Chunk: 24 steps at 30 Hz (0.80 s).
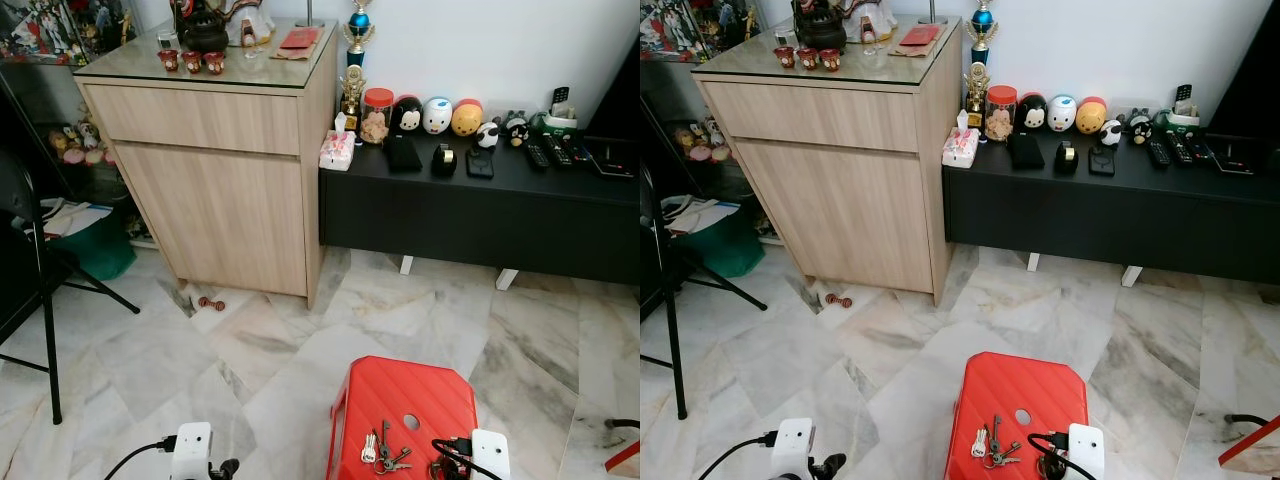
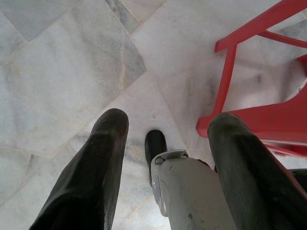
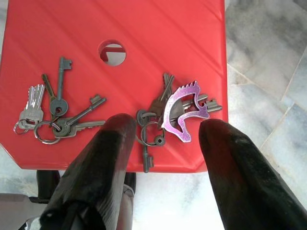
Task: Hang keys on a hook
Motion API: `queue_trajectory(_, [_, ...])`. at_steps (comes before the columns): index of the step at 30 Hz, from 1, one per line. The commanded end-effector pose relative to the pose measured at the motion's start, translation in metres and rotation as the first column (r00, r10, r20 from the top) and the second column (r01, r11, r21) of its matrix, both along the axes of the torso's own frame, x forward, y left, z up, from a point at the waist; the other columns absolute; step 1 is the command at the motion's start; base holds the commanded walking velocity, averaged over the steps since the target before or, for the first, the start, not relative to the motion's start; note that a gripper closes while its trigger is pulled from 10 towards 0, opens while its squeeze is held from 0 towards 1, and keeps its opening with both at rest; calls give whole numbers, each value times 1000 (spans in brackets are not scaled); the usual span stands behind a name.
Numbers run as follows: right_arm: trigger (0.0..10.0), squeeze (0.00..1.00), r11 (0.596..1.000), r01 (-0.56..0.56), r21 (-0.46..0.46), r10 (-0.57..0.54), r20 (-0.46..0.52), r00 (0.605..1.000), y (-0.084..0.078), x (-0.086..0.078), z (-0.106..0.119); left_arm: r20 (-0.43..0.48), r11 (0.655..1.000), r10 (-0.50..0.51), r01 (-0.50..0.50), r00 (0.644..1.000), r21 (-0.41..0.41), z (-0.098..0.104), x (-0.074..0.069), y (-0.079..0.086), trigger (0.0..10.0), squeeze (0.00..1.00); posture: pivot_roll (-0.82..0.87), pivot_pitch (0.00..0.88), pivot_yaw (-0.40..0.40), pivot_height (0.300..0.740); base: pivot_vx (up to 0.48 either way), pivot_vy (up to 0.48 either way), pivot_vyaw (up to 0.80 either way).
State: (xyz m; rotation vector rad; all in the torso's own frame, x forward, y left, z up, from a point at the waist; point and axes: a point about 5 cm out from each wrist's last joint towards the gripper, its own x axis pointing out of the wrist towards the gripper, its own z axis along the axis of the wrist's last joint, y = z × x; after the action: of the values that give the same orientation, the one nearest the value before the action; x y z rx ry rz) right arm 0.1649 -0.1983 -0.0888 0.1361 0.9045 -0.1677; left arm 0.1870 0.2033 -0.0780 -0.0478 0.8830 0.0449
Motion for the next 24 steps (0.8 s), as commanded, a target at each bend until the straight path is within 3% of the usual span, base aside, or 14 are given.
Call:
queue_trajectory(1, [10000, 0, 1000, -5, -7, 6, 15, 1000, -4, 0, 1, -5, 1000, -15, 15, 1000, 6, -1, -2, -2, 10000, 0, -16, 0, -52, 740, 0, 0, 0])
queue_trajectory(10, [10000, 0, 999, -1, -37, 5, 109, 994, -23, 11, 12, 14, 1000, 6, -6, 1000, -3, 0, 0, -4, 10000, 0, -16, 0, -65, 740, 0, 0, 0])
queue_trajectory(14, [10000, 0, 998, -39, -49, 49, 232, 972, -19, 39, 28, 21, 1000, 20, -20, 1000, -3, 0, 0, -3, 10000, 0, -24, 0, -66, 740, 0, 0, 0])
queue_trajectory(17, [10000, 0, 998, -33, -56, 47, 269, 962, -16, 49, 34, 20, 1000, 20, -20, 1000, -2, 0, 0, -3, 10000, 0, -33, 0, -64, 740, 0, 0, 0])
queue_trajectory(19, [10000, 0, 992, -68, -108, 103, 365, 925, -9, 69, 48, 19, 1000, 14, -14, 1000, -1, 0, -1, -3, 10000, 0, -34, 0, -60, 740, 0, 0, 0])
queue_trajectory(20, [10000, 0, 992, -68, -108, 103, 365, 925, -9, 69, 48, 19, 1000, 14, -14, 1000, -1, 0, -1, -3, 10000, 0, -34, 0, -60, 740, 0, 0, 0])
queue_trajectory(21, [10000, 0, 988, -100, -121, 143, 439, 887, -3, 77, 58, 21, 1000, 14, -14, 1000, -3, 0, -1, -3, 10000, 0, -36, 0, -60, 740, 0, 0, 0])
queue_trajectory(24, [10000, 0, 975, -137, -177, 213, 541, 813, 5, 87, 72, 22, 1000, 13, -13, 1000, -3, 0, -1, -3, 10000, 0, -41, 0, -59, 740, 0, 0, 0])
